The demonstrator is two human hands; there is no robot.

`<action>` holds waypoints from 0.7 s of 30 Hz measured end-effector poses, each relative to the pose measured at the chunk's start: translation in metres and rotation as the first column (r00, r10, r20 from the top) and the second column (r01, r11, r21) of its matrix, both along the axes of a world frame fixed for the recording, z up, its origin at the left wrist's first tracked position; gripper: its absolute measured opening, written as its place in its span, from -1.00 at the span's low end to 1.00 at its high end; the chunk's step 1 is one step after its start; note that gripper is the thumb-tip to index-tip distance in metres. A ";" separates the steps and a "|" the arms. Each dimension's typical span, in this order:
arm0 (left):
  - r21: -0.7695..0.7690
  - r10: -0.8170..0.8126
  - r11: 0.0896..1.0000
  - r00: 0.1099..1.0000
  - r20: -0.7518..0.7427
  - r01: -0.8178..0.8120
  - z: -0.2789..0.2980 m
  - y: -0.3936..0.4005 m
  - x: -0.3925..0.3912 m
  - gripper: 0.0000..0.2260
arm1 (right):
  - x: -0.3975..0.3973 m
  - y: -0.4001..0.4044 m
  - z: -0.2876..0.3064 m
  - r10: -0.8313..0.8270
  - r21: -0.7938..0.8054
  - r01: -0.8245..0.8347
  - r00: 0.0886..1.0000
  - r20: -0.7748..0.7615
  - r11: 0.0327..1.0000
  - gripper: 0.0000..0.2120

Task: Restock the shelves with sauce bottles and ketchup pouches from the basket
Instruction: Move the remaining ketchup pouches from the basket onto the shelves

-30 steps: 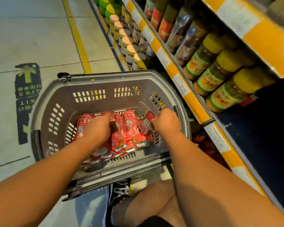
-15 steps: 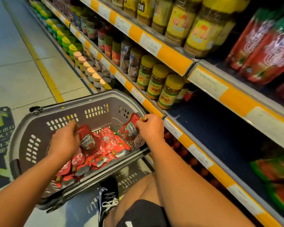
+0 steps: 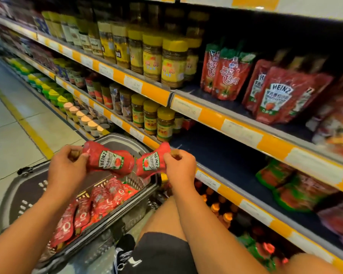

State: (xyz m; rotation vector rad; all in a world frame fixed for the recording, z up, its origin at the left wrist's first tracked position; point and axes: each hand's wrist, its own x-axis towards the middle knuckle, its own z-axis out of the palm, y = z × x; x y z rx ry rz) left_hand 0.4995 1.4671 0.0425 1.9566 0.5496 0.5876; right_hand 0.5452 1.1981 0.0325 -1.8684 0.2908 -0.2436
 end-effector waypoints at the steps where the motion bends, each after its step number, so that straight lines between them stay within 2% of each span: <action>1: -0.022 -0.018 1.000 1.000 0.019 0.018 0.009 -0.008 0.000 -0.93 | -0.006 -0.007 0.002 -0.035 0.039 0.035 0.999 0.020 0.999 -0.83; 5: -0.036 -0.088 0.995 0.992 0.090 0.092 0.038 -0.042 -0.004 -0.92 | -0.036 -0.043 0.007 -0.165 0.158 0.144 0.979 0.124 0.977 -0.85; 9: -0.063 -0.144 0.986 0.979 0.141 0.154 0.054 -0.080 -0.007 -0.90 | -0.065 -0.088 0.007 -0.221 0.140 0.189 0.940 0.262 0.972 -0.85; 13: -0.087 -0.178 0.977 0.967 0.180 0.196 0.055 -0.121 -0.007 -0.89 | -0.076 -0.128 0.013 -0.279 0.150 0.246 0.922 0.269 0.957 -0.86; 17: -0.325 -0.228 0.901 0.950 0.212 0.289 0.048 -0.163 -0.006 -0.84 | -0.082 -0.161 0.020 -0.376 0.206 0.329 0.889 0.261 0.921 -0.81; 21: -0.372 -0.278 0.862 0.936 0.217 0.343 0.048 -0.205 0.002 -0.70 | -0.087 -0.185 0.023 -0.471 0.224 0.421 0.841 0.266 0.879 -0.83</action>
